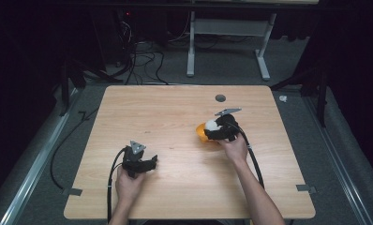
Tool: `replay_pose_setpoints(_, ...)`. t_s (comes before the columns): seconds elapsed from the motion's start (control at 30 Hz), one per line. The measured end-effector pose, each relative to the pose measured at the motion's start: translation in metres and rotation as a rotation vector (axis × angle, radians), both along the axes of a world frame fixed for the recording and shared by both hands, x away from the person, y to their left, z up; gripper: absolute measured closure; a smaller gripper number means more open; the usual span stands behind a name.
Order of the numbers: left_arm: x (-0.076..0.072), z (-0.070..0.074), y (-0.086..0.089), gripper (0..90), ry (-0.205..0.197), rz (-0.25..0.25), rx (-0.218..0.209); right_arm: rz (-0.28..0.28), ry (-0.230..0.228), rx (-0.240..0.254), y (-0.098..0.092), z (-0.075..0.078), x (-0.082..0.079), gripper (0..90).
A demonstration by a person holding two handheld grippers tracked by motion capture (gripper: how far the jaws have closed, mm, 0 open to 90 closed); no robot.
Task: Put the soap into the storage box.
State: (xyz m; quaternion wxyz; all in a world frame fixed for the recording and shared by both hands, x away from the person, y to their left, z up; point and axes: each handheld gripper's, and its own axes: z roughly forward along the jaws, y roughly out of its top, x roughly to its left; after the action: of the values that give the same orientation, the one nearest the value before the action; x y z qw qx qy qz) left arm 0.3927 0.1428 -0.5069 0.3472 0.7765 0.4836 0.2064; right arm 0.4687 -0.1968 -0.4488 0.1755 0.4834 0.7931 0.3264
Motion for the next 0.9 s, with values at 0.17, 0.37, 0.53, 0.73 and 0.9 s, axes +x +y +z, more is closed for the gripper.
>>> replay_pose_setpoints(0.17,0.0,0.0,0.0,24.9,0.0,0.0,0.0,-0.001,0.012,0.004,-0.0012,-0.0016,0.001,25.1)
replay_pose_setpoints(0.37,0.0,0.0,0.0,24.9,0.0,0.0,0.0,-0.006,0.025,0.0,-0.0012,-0.0043,0.0023,25.1)
replay_pose_setpoints(0.53,0.0,0.0,0.0,24.9,0.0,0.0,0.0,-0.003,0.04,-0.005,0.0003,-0.0071,0.0031,25.0)
replay_pose_setpoints(0.73,0.0,0.0,0.0,24.9,0.0,0.0,0.0,-0.006,0.045,0.0,-0.0004,-0.0079,0.0032,24.9)
replay_pose_setpoints(0.9,0.0,0.0,0.0,24.9,0.0,0.0,0.0,-0.004,0.035,0.012,-0.0014,-0.0065,0.0026,24.6)
